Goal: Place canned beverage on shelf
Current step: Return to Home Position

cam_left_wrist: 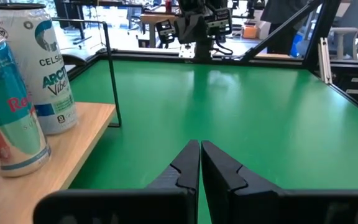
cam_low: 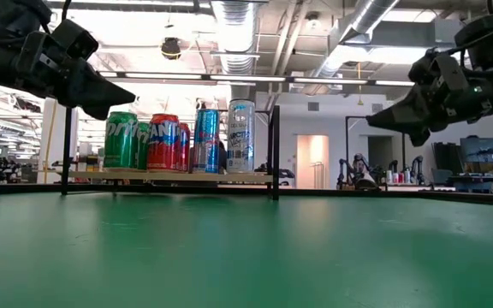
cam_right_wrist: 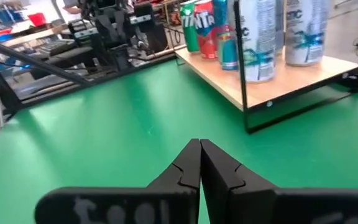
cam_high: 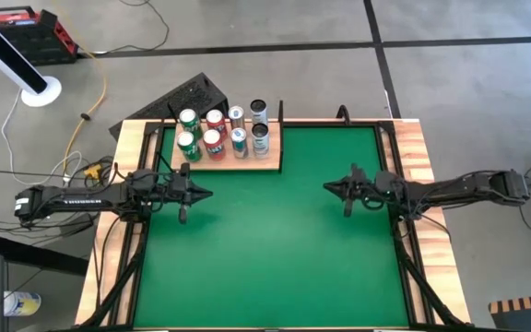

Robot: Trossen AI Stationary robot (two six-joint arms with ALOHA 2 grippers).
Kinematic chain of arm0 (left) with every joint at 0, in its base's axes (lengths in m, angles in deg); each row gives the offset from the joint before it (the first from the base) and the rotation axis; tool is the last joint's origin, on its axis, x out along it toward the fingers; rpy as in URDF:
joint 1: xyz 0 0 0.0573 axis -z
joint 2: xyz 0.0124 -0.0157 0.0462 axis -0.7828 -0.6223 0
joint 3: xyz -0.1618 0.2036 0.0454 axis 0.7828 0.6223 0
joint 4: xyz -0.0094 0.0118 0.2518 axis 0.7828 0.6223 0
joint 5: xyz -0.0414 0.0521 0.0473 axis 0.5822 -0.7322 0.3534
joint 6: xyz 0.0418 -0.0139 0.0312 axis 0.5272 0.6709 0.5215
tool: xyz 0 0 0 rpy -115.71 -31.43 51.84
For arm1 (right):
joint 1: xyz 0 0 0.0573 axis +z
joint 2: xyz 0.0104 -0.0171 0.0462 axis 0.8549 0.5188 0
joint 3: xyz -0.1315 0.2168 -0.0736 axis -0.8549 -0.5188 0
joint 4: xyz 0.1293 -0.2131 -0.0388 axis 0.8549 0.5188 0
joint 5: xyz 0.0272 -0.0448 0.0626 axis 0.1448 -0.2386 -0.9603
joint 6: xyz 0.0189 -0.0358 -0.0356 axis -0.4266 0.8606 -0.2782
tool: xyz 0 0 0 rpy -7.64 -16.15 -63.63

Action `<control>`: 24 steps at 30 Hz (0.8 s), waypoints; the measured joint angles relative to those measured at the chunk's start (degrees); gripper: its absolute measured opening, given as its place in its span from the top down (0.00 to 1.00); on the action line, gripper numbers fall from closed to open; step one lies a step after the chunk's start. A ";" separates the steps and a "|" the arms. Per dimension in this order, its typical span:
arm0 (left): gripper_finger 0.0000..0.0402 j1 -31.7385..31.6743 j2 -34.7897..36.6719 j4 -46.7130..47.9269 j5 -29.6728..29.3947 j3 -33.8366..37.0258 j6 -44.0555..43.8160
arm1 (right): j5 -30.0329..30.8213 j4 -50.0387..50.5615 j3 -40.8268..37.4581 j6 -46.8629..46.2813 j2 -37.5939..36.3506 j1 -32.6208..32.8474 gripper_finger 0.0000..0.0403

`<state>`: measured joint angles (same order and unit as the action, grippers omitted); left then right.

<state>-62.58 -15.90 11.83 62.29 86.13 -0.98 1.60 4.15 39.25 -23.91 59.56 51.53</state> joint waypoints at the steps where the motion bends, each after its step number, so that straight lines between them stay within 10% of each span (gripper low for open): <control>1: 1.00 0.00 -0.01 0.00 -0.02 0.00 -0.02 | 0.01 0.78 0.00 0.01 -0.78 -0.45 0.91; 24: 1.00 0.24 0.04 -4.55 -0.37 2.80 1.17 | -0.28 4.46 -0.05 -1.16 -4.72 -3.70 0.89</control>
<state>-62.34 -15.87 7.29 61.92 88.93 0.20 1.32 8.61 39.19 -25.08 54.84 47.83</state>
